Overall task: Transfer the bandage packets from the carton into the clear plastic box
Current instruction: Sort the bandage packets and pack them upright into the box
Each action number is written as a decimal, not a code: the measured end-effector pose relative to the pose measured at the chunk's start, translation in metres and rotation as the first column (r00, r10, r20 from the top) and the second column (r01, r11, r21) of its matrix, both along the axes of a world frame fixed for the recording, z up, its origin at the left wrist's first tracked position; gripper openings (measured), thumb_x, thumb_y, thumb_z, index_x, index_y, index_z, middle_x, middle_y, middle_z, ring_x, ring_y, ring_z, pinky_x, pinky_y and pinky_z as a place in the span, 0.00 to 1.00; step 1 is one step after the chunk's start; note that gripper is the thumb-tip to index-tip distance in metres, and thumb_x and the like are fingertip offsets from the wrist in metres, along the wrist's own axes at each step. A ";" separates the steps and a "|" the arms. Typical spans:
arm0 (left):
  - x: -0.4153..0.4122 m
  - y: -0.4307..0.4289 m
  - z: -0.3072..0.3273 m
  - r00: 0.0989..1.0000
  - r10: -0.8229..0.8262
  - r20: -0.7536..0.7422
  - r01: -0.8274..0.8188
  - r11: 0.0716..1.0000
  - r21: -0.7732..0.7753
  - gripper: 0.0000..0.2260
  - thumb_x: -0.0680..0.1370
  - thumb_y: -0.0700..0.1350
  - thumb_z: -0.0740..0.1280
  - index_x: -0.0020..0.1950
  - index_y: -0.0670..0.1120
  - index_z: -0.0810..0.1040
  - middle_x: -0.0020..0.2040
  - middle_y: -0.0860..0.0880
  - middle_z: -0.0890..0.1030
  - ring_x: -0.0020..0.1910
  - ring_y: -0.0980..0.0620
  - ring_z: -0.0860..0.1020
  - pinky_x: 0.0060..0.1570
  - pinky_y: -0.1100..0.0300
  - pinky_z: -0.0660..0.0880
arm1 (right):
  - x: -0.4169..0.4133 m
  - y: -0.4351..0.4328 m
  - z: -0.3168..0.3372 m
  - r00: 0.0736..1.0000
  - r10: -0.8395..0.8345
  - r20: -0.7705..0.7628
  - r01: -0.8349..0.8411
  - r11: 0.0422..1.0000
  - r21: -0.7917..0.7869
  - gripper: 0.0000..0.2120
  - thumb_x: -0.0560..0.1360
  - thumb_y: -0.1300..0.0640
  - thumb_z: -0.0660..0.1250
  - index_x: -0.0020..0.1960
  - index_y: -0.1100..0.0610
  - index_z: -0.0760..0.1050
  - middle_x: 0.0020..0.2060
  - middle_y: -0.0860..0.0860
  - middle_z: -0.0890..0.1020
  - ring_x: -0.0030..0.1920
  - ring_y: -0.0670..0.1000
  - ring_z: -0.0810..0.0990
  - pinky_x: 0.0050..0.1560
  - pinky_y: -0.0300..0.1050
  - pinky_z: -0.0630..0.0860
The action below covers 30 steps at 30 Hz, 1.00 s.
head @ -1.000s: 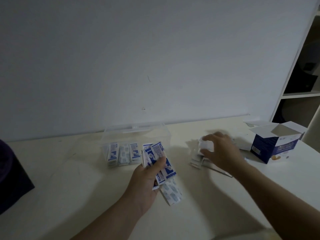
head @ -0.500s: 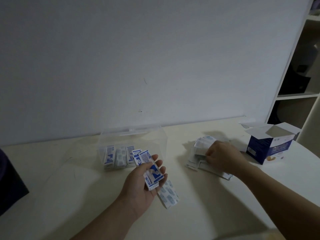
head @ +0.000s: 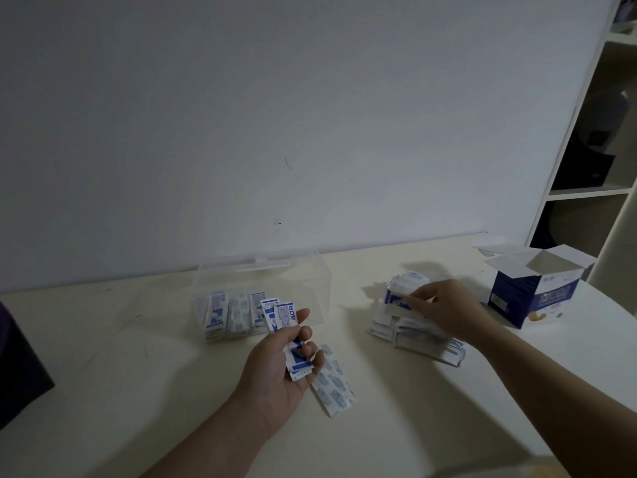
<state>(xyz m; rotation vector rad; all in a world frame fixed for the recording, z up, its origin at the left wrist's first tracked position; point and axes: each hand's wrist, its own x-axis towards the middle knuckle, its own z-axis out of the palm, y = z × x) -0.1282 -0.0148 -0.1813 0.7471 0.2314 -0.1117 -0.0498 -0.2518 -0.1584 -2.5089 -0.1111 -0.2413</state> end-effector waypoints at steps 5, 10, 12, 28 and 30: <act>0.001 0.001 -0.001 1.000 -0.020 -0.009 0.020 1.000 -0.010 0.10 0.80 0.38 0.57 0.52 0.43 0.77 0.29 0.50 0.71 0.20 0.58 0.64 0.22 0.67 0.64 | -0.013 0.016 0.013 0.999 0.032 -0.040 -0.009 0.877 0.481 0.06 0.74 0.55 0.69 0.43 0.57 0.83 0.31 0.53 0.81 0.29 0.47 0.74 0.32 0.37 0.70; 0.001 -0.001 -0.002 0.999 -0.043 0.015 0.042 0.998 0.051 0.07 0.78 0.41 0.61 0.53 0.43 0.77 0.31 0.50 0.70 0.20 0.58 0.62 0.21 0.68 0.61 | -0.033 0.061 0.003 0.928 0.306 -0.215 0.057 0.453 0.890 0.09 0.73 0.57 0.67 0.40 0.64 0.79 0.28 0.54 0.78 0.25 0.47 0.73 0.29 0.39 0.67; -0.001 -0.004 0.000 0.998 -0.046 0.045 0.042 0.996 0.075 0.09 0.74 0.43 0.64 0.53 0.43 0.77 0.31 0.51 0.70 0.20 0.58 0.62 0.21 0.68 0.60 | -0.041 0.077 -0.001 0.903 0.357 -0.239 0.088 0.391 0.916 0.11 0.76 0.57 0.65 0.44 0.66 0.79 0.30 0.55 0.80 0.25 0.47 0.75 0.27 0.37 0.69; 0.000 0.007 0.008 0.995 0.094 0.038 -0.099 0.980 0.174 0.11 0.81 0.46 0.59 0.46 0.47 0.81 0.39 0.50 0.82 0.40 0.55 0.76 0.39 0.58 0.71 | -0.052 0.103 0.001 0.986 0.156 0.056 -0.164 0.876 0.453 0.08 0.76 0.54 0.66 0.53 0.51 0.81 0.38 0.45 0.80 0.36 0.42 0.76 0.43 0.38 0.74; 0.001 0.009 0.008 0.996 0.076 0.037 -0.080 0.988 0.130 0.12 0.81 0.47 0.58 0.47 0.47 0.79 0.33 0.51 0.81 0.39 0.54 0.75 0.42 0.57 0.72 | -0.026 0.065 0.005 0.991 0.076 0.109 -0.091 0.986 0.141 0.10 0.74 0.54 0.68 0.55 0.51 0.80 0.41 0.46 0.80 0.39 0.44 0.75 0.47 0.40 0.73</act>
